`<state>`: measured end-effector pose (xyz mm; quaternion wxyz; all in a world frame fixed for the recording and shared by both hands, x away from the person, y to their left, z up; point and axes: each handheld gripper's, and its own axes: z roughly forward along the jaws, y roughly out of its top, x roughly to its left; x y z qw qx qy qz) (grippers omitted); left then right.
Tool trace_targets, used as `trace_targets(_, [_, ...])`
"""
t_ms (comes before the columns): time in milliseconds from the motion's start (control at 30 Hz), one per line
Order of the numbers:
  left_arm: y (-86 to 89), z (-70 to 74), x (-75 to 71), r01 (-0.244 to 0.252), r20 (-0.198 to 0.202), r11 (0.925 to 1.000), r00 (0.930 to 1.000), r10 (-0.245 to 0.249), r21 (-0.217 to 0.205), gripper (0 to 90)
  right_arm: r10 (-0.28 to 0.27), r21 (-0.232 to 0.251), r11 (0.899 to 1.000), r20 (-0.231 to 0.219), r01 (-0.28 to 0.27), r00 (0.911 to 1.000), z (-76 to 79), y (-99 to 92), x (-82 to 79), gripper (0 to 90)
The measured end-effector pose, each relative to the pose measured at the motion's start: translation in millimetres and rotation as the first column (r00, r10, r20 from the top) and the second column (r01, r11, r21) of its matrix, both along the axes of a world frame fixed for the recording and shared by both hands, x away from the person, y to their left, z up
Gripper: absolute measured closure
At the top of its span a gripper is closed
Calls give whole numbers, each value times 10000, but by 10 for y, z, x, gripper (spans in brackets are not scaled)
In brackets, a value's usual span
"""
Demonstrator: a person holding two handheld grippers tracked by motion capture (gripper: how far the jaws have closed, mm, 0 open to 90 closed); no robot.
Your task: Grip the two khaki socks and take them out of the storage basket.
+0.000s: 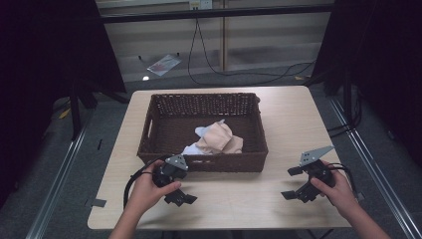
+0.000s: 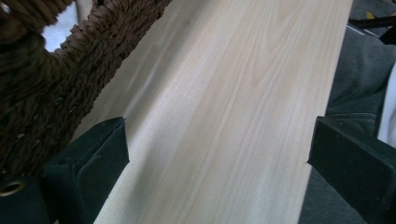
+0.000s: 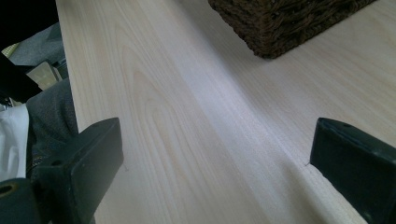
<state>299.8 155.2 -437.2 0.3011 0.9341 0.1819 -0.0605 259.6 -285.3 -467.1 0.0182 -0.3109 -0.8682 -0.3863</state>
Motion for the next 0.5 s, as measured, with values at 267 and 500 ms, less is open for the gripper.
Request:
trace_targets(267, [-32,194,31,77,-68,9998,9999,-75,188,47,21,-38,10000,22,-21,10000,7,4,4,19])
trace_targets(500, [-84,320,81,271,-200,9995,9994,-267,164,49,17,16,10000,29,-17,10000,13,2,2,19])
